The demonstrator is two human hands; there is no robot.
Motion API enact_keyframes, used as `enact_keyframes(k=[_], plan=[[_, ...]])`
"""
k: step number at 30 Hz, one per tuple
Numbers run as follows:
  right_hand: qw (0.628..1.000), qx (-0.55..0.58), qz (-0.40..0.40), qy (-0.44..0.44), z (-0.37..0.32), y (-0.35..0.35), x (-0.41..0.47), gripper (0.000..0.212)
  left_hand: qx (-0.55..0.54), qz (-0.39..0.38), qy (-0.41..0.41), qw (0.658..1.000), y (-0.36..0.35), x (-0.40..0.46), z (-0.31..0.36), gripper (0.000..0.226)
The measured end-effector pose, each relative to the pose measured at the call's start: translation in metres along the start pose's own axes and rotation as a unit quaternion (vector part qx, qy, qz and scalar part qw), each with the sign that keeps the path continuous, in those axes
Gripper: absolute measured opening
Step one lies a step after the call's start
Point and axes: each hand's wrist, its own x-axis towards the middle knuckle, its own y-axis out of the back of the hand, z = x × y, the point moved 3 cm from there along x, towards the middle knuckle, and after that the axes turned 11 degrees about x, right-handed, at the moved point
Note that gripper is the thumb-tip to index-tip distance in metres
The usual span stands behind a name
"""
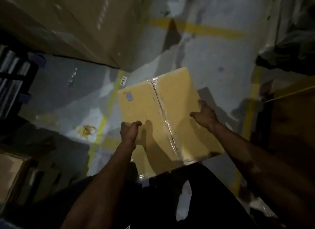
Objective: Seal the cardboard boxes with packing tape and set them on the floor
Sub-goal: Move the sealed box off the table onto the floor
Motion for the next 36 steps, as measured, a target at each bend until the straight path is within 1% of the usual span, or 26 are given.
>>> enact_keyframes(k=[3,4,7,10,13,18,21,24,27,29,31,33,36], plan=[[1.0,-0.007,-0.014,-0.017,0.017,-0.004,0.069,0.076,0.027,-0.014,0.019,0.999,-0.041,0.049,0.011,0.134],[1.0,-0.01,-0.016,-0.021,0.023,-0.006,0.093,0.074,0.039,-0.017,0.02,0.999,-0.053,0.057,0.024,0.133],[0.999,-0.012,-0.001,-0.03,0.041,-0.01,0.159,0.068,0.066,-0.023,-0.006,0.998,-0.092,0.108,0.045,0.117],[0.999,-0.024,0.015,-0.021,0.052,-0.011,0.209,0.065,0.056,-0.048,-0.009,0.997,-0.124,0.155,0.065,0.123],[0.999,-0.036,0.022,0.002,0.052,-0.019,0.252,0.06,0.05,-0.041,-0.022,0.998,-0.142,0.198,0.083,0.121],[0.999,-0.003,0.022,0.035,0.048,-0.043,0.318,0.068,0.079,-0.012,-0.062,0.995,-0.16,0.265,0.108,0.128],[0.999,-0.002,-0.002,0.039,0.049,-0.062,0.341,0.075,0.081,-0.008,-0.066,0.994,-0.16,0.296,0.103,0.126],[0.996,-0.071,-0.044,0.03,0.062,-0.075,0.359,0.081,0.11,-0.024,-0.065,0.991,-0.168,0.329,0.076,0.124],[0.987,-0.14,-0.069,0.034,0.075,-0.084,0.367,0.086,0.161,-0.023,-0.065,0.985,-0.171,0.323,0.069,0.124],[0.987,-0.141,-0.072,0.028,0.082,-0.088,0.368,0.087,0.192,-0.019,-0.074,0.978,-0.172,0.313,0.072,0.118],[0.989,-0.129,-0.072,0.023,0.083,-0.089,0.366,0.086,0.221,-0.019,-0.08,0.972,-0.174,0.313,0.069,0.112],[0.987,-0.139,-0.069,0.029,0.077,-0.088,0.361,0.084,0.251,-0.017,-0.09,0.964,-0.171,0.313,0.07,0.11],[0.983,-0.163,-0.061,0.064,0.062,-0.087,0.349,0.073,0.281,-0.015,-0.115,0.953,-0.167,0.3,0.078,0.105]])
